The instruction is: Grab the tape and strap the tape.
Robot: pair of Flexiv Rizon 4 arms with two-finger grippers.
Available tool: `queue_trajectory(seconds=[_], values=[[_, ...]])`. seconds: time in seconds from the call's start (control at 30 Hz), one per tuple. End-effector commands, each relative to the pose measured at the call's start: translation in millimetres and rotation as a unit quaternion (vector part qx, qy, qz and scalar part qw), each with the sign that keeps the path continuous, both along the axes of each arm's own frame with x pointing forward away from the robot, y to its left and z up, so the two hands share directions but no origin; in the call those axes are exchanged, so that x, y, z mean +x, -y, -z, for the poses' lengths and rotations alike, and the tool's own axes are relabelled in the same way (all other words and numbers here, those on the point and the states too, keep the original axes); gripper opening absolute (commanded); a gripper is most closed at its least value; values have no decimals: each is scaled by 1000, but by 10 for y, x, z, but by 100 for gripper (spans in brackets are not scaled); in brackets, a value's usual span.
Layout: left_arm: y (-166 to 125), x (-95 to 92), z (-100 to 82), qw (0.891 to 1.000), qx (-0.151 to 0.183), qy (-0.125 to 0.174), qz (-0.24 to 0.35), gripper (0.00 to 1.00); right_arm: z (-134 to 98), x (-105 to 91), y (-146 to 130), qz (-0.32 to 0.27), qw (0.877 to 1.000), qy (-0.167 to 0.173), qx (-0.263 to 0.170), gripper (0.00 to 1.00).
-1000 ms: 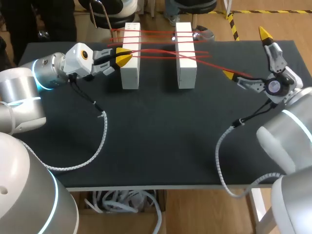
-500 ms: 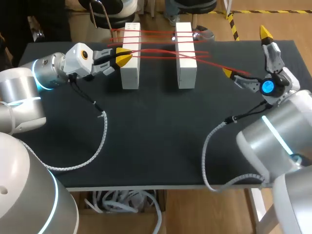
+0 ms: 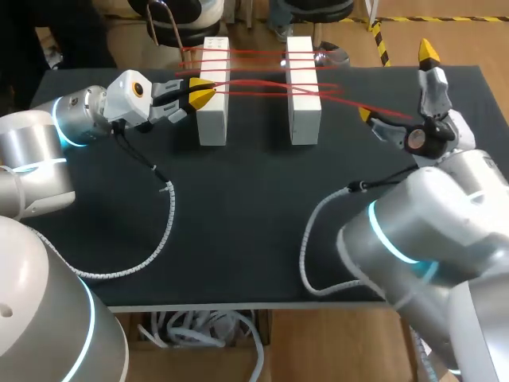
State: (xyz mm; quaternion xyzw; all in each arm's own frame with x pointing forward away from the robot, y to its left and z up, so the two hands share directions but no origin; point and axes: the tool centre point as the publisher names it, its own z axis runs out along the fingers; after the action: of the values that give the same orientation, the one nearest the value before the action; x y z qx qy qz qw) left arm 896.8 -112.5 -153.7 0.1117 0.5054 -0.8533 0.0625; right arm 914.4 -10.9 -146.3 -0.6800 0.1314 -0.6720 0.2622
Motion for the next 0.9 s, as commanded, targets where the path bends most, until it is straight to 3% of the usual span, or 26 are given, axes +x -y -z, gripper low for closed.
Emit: queue_trajectory(seconds=[0.03, 0.37, 0.5, 0.9], values=[[2, 0, 1, 1000, 0, 0, 0, 0, -3, 14, -58, 211, 970, -119, -18, 100], [2, 0, 1, 1000, 0, 0, 0, 0, 10, 4, -132, 132, 977, -143, -88, 100], [2, 0, 1, 1000, 0, 0, 0, 0, -14, 1, -147, 136, 978, -136, -81, 100], [2, 0, 1, 1000, 0, 0, 0, 0, 82, -98, -140, 134, 974, -159, -91, 100]])
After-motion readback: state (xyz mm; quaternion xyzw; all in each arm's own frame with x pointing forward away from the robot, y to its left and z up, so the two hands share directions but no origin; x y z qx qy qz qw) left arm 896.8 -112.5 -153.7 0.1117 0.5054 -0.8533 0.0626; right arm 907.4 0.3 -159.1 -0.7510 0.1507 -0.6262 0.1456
